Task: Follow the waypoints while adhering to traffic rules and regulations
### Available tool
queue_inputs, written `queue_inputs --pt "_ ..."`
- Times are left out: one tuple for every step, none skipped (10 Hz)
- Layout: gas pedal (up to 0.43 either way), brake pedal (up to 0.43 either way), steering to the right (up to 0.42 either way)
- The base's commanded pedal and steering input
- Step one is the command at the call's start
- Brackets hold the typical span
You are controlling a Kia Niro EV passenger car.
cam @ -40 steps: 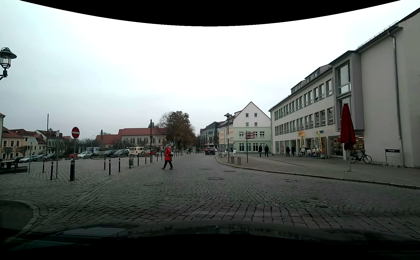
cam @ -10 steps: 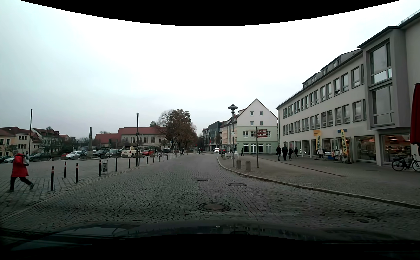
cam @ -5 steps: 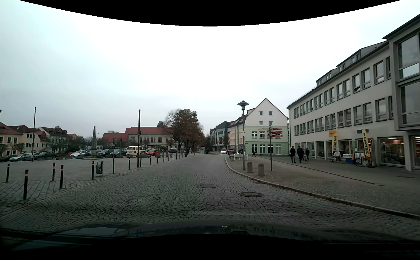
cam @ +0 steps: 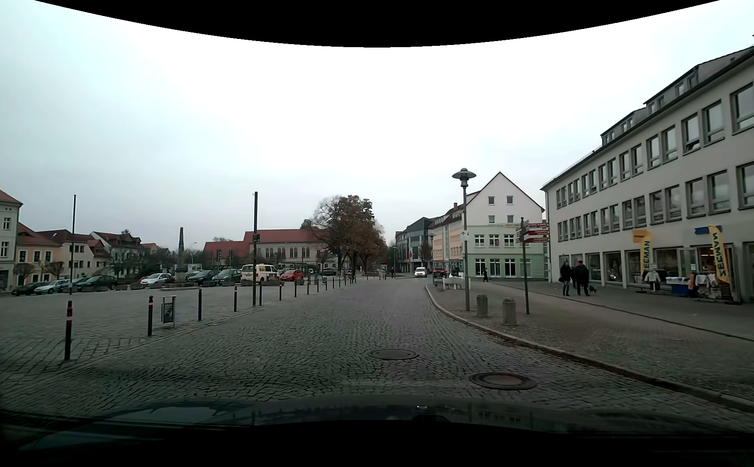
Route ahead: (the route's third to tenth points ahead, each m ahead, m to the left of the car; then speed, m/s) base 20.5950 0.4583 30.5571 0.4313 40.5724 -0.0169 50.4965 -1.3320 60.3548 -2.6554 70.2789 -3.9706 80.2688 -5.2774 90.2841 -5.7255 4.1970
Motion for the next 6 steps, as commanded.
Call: queue_inputs --pt "0.197 0.000 -0.096" --pt "0.197 0.000 -0.086" --pt "0.197 0.000 -0.063" --pt "0.197 0.000 -0.039" --pt "0.197 0.000 -0.027" --pt "0.197 0.000 -0.023"
